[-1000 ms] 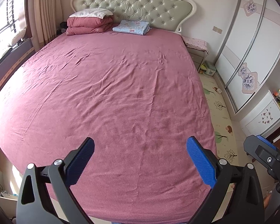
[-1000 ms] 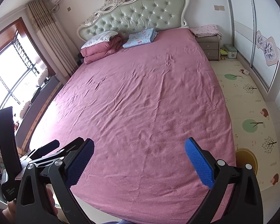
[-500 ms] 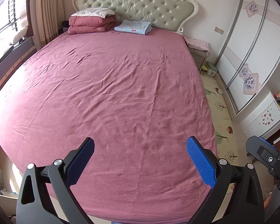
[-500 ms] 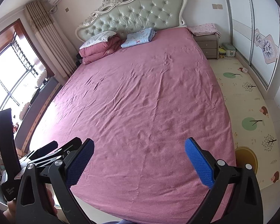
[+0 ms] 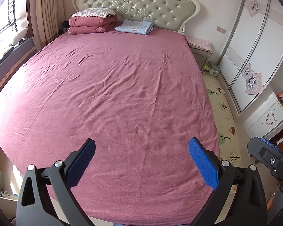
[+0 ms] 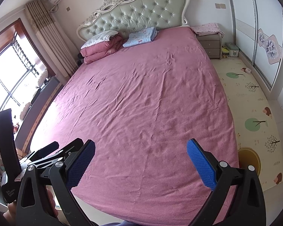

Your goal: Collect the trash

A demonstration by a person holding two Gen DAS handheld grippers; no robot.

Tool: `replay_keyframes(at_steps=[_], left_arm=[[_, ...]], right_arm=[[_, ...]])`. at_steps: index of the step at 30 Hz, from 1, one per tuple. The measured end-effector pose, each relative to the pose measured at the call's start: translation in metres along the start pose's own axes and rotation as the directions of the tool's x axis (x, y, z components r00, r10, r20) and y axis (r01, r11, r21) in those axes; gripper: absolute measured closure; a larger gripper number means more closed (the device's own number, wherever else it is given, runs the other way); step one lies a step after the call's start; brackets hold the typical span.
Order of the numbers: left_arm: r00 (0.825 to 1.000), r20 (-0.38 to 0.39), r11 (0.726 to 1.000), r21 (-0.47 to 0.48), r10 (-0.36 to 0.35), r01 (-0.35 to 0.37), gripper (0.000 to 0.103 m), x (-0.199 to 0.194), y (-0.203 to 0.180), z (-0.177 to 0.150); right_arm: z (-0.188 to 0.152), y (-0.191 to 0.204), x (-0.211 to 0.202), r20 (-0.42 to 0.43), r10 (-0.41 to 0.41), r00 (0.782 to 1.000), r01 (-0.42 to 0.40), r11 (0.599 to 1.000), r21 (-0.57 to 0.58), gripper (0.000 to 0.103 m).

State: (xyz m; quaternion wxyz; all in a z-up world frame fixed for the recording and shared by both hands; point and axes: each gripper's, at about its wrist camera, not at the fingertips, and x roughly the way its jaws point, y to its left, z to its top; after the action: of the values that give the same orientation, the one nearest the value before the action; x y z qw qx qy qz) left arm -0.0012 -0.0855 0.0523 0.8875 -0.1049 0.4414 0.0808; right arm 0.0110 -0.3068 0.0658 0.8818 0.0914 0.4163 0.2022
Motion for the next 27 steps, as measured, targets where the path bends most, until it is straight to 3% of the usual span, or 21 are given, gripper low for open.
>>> replay_keyframes(at_steps=[27], left_arm=[[1.000, -0.011, 1.000, 0.007, -0.010, 0.010, 0.004, 0.0063, 0.0015, 0.0030]], right_arm=[[-0.0040, -0.0020, 0.0039, -0.008, -0.001, 1.000, 0.001, 1.000, 0.001, 0.009]])
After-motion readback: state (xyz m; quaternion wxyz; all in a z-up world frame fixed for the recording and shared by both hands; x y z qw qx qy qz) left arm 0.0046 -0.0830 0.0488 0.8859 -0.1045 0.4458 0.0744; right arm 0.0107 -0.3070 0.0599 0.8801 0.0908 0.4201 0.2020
